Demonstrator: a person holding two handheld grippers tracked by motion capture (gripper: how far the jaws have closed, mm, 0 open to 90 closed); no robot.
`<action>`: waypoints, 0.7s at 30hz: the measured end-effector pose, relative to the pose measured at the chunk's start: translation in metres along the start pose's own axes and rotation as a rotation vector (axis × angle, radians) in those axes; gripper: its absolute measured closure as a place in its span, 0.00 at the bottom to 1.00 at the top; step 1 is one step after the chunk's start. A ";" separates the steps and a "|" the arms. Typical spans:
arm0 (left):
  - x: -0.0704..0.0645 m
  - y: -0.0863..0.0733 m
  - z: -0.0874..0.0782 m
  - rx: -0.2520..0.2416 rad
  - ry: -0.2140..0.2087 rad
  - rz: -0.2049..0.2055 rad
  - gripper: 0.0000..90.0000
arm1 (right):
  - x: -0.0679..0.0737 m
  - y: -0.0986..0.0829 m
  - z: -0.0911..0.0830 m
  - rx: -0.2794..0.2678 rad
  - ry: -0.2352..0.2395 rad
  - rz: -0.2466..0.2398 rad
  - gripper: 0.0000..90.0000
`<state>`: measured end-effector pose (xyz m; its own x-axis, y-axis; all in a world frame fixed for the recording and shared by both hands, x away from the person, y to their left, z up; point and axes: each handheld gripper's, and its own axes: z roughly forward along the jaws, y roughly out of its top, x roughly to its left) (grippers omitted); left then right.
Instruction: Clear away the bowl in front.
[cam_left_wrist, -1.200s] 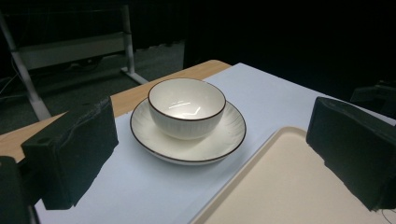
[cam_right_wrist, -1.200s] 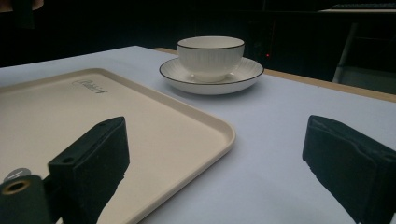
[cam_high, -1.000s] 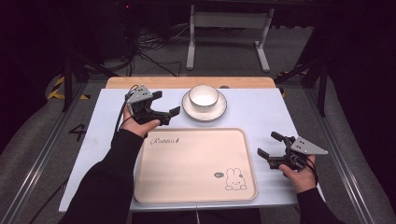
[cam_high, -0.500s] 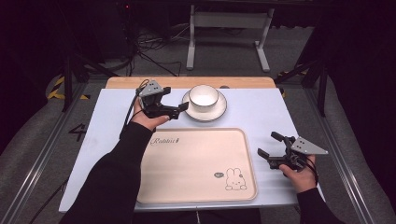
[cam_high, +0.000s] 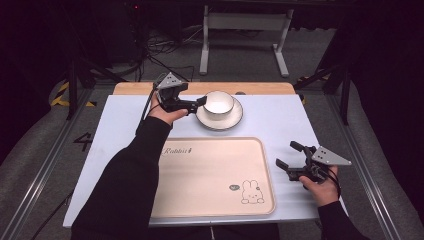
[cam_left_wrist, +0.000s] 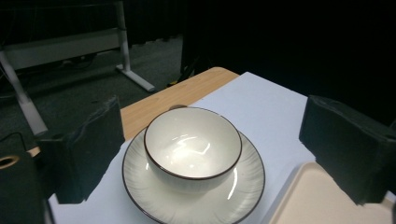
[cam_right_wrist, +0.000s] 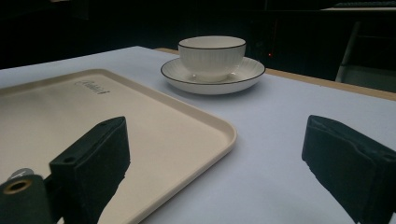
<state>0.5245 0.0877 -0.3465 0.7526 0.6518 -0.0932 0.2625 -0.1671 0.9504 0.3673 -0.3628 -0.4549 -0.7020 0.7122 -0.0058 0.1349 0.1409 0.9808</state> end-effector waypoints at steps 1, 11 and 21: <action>0.000 0.001 0.002 0.005 0.005 -0.001 0.11 | 0.000 0.000 0.000 0.000 0.000 -0.001 0.09; 0.001 0.006 0.024 0.011 -0.012 0.002 0.17 | 0.000 0.000 0.000 -0.004 0.008 -0.001 0.09; 0.017 0.005 0.045 0.072 0.016 -0.043 0.21 | -0.001 0.000 -0.001 -0.006 0.010 0.000 0.09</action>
<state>0.5653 0.0645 -0.3566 0.7303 0.6710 -0.1281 0.3374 -0.1913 0.9217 0.3674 -0.3637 -0.4549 -0.7087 0.7055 -0.0044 0.1303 0.1370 0.9820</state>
